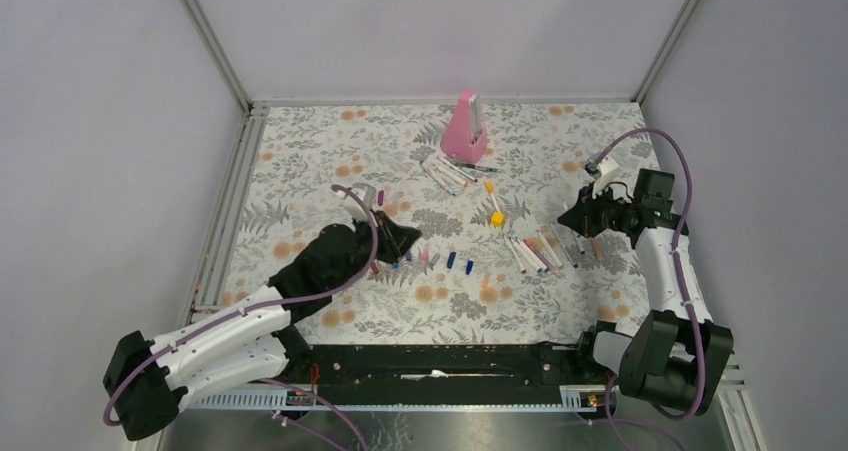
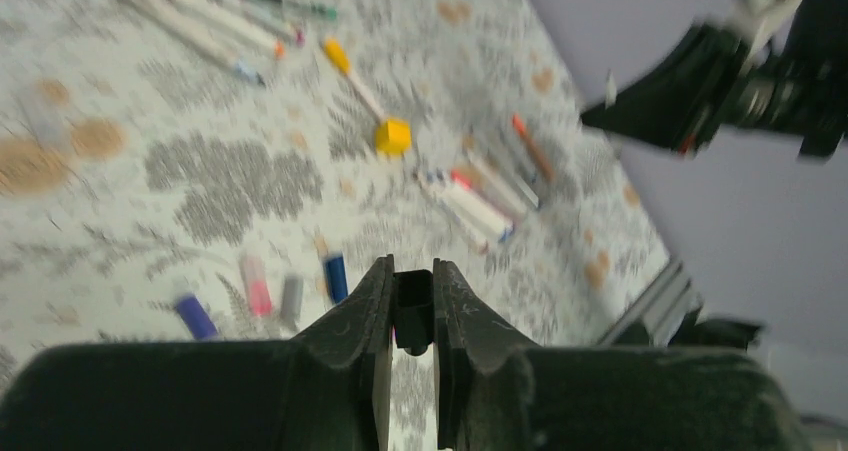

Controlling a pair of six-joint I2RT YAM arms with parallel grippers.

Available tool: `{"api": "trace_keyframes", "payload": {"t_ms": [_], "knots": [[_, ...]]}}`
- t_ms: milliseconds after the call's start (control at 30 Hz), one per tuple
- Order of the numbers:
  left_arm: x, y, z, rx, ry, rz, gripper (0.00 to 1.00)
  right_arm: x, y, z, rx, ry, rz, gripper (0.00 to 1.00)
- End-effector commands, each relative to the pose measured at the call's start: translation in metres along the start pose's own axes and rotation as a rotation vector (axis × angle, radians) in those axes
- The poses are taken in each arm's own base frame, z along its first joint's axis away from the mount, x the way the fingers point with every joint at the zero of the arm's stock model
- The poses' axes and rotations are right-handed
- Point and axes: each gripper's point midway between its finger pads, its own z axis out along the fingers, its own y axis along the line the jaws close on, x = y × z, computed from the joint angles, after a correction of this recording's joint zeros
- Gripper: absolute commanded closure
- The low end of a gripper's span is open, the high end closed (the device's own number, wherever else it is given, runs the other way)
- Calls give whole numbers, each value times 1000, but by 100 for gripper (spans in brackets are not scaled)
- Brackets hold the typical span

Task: Open the pen caps
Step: Place the pen cap at the center of the board.

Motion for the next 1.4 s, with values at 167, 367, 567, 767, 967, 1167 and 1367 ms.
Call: {"api": "trace_keyframes", "payload": {"t_ms": [167,367,567,767,967,1167,1367], "knots": [[84,-49,1,53,234,136,100,4,-39,-15,168,-19,42,98],[132,-74,34,26,333,230,100,9,-51,-21,215,-20,67,97],[184,-83,75,-30,452,333,100,11,-56,-22,230,-16,73,97],[226,-82,104,-65,555,370,100,13,-58,-22,236,-9,72,97],[243,-70,122,-145,587,422,100,15,-59,-20,236,0,78,97],[260,-50,134,-244,638,502,96,15,-59,-21,236,-2,77,97],[261,-43,138,-289,642,530,78,16,-61,-21,241,4,83,97]]}}
